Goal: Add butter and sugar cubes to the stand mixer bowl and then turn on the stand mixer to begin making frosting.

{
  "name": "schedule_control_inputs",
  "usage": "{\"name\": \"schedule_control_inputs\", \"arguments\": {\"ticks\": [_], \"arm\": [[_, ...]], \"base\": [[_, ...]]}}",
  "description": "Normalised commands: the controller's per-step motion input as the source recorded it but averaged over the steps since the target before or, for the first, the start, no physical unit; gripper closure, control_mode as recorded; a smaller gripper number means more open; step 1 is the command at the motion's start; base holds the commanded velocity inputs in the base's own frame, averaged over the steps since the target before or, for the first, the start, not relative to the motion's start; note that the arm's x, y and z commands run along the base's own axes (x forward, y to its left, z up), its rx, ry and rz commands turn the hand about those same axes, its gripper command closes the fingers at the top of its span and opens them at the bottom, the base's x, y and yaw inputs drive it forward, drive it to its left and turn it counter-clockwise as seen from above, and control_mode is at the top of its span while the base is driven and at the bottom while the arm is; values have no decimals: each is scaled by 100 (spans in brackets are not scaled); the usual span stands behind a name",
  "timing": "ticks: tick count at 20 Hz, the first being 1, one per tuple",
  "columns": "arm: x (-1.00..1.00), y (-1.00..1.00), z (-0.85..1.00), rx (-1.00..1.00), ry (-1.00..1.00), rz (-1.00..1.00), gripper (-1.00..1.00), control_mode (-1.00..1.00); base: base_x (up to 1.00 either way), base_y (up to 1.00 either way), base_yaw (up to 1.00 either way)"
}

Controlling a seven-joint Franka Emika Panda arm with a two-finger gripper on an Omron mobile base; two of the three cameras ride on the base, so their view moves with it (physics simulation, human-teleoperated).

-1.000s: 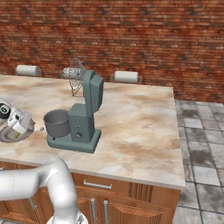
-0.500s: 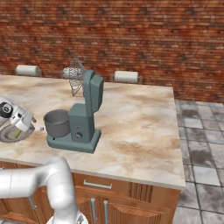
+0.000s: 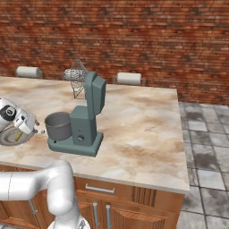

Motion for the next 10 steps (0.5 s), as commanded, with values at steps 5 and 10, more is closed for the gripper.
{"name": "schedule_control_inputs", "arguments": {"ticks": [5,10], "arm": [[10,0,-14,0,0,0,-100,-100],[0,0,-10,0,0,0,-100,-100]], "base": [[0,0,0],[0,0,0]]}}
